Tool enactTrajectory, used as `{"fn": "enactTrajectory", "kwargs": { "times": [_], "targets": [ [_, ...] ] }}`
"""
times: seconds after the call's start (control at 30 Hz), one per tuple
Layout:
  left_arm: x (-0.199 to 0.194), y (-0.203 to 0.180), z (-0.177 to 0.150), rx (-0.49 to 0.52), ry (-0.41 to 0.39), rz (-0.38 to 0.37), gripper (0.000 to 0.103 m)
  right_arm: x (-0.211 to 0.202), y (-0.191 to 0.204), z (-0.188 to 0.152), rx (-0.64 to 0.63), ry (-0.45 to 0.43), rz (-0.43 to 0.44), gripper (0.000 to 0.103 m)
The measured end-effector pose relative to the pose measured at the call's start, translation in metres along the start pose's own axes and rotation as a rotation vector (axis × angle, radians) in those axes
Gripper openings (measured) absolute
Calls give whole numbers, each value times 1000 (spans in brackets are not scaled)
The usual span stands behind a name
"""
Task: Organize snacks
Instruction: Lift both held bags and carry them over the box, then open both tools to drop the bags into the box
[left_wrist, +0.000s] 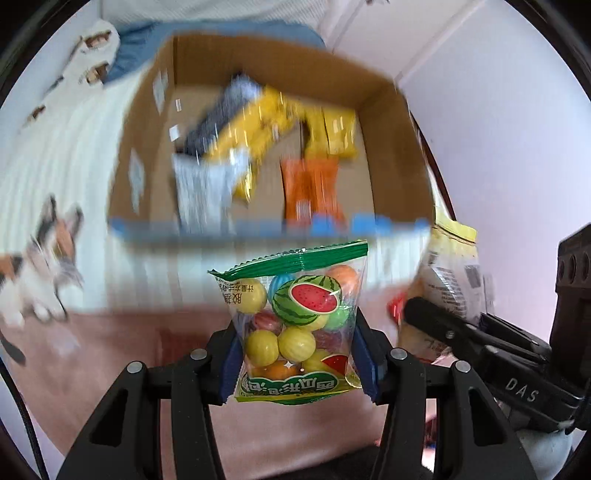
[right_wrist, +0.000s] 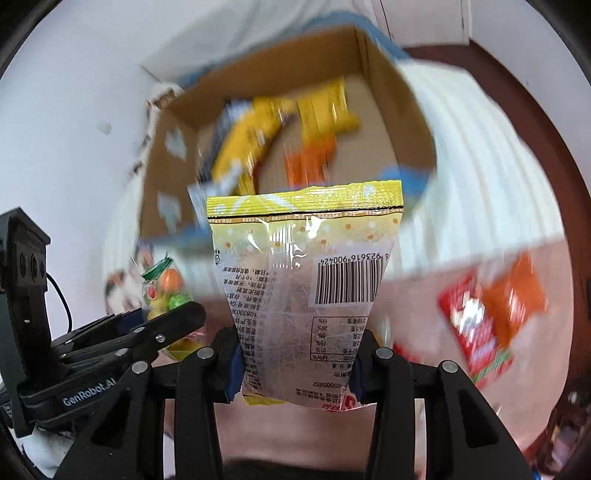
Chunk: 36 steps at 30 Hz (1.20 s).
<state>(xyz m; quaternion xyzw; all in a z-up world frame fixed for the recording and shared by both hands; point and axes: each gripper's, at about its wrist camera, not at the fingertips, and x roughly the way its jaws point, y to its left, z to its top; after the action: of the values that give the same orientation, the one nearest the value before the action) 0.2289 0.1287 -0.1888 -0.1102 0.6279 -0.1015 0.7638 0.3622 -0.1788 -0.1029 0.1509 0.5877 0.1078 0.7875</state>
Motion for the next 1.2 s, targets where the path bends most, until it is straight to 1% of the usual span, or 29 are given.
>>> {"fn": "enactTrajectory", "kwargs": {
  "times": [0.03,0.13,0.17,0.27,0.33,0.4,0.43,0.47,0.5,0.53,0.57,0.6,0.63,0.7,0.73,0.83,0.9,0.97,1.1,1.2],
  "targets": [
    [-6,-2,20,-4,-9,10,49,-2,1,15,-6,-10,-4,46],
    [-2,-6,63,-22,-23,26,49,4,0,57,-26,-28,-14,46],
    [4,-9,76,-29,-15,35,49,8,-1,73,-36,-29,-33,46],
    [25,-4,107,-51,18,51,49,25,-8,102,-42,-10,-48,46],
    [45,-3,123,-61,45,61,49,39,-14,111,-54,-1,-69,46],
    [72,1,132,-55,78,72,49,54,-21,120,-56,15,-87,46],
    [83,2,137,-55,107,83,49,64,-23,122,-54,27,-98,46],
    [90,4,139,-62,130,91,49,73,-27,125,-49,49,-114,47],
    [98,5,141,-65,157,92,50,85,-31,126,-39,78,-119,52],
    [106,6,144,-69,179,88,50,95,-35,128,-24,112,-121,61],
    [114,8,144,-72,197,90,52,103,-39,129,-14,141,-129,85],
    [118,9,144,-73,203,95,59,107,-42,128,-9,149,-139,91],
    [120,10,142,-71,199,99,62,109,-44,128,0,174,-140,91],
    [120,11,140,-66,189,115,74,109,-47,125,-3,177,-152,91],
    [119,11,139,-64,183,120,75,109,-48,123,-5,176,-149,91],
    [116,12,135,-72,178,127,75,106,-46,120,-13,168,-151,92],
    [109,12,133,-68,158,136,75,101,-45,117,-19,152,-153,95],
    [99,10,129,-58,126,157,75,94,-43,115,-27,128,-168,96],
    [72,4,121,-21,30,211,75,78,-41,111,-31,84,-174,96],
    [53,0,114,-10,-36,224,78,62,-37,105,-41,44,-187,96]
  ]
}}
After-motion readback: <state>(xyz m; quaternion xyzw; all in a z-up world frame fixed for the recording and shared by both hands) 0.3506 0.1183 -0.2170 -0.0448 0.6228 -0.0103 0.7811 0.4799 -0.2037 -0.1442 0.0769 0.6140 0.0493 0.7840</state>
